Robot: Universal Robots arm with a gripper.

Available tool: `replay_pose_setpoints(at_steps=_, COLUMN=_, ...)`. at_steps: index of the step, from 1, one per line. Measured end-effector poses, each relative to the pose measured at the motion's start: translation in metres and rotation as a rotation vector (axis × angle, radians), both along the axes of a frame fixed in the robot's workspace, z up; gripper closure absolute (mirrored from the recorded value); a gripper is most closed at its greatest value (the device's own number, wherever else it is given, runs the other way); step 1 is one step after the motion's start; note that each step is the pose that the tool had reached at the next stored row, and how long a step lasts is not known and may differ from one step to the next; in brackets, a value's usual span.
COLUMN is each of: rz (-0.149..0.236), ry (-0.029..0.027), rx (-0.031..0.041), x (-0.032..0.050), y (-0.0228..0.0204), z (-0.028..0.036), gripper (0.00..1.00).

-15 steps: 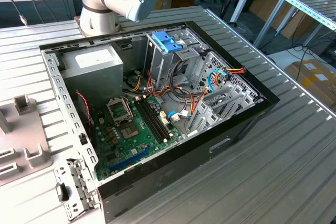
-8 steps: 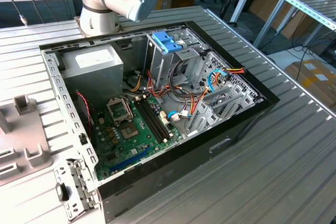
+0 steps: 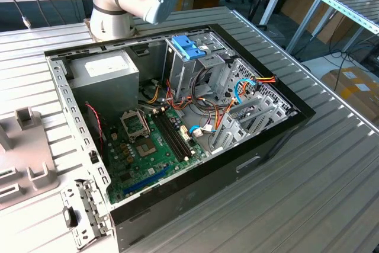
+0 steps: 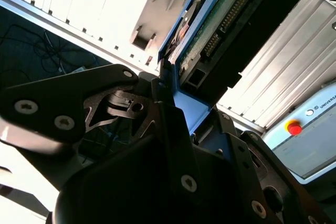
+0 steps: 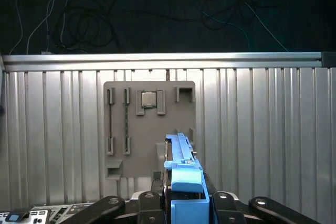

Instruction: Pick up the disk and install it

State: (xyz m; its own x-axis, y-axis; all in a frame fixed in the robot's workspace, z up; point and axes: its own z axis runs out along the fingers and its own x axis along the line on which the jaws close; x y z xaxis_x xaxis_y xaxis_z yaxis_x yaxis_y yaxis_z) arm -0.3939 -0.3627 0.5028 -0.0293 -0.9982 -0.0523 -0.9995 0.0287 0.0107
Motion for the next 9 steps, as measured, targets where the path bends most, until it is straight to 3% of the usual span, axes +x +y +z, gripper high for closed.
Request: replay_pose_setpoints(at_steps=9, rz=0.0, ry=0.0002, rx=-0.0001, x=0.0053, y=-0.0055, z=-0.0005, gripper=0.63)
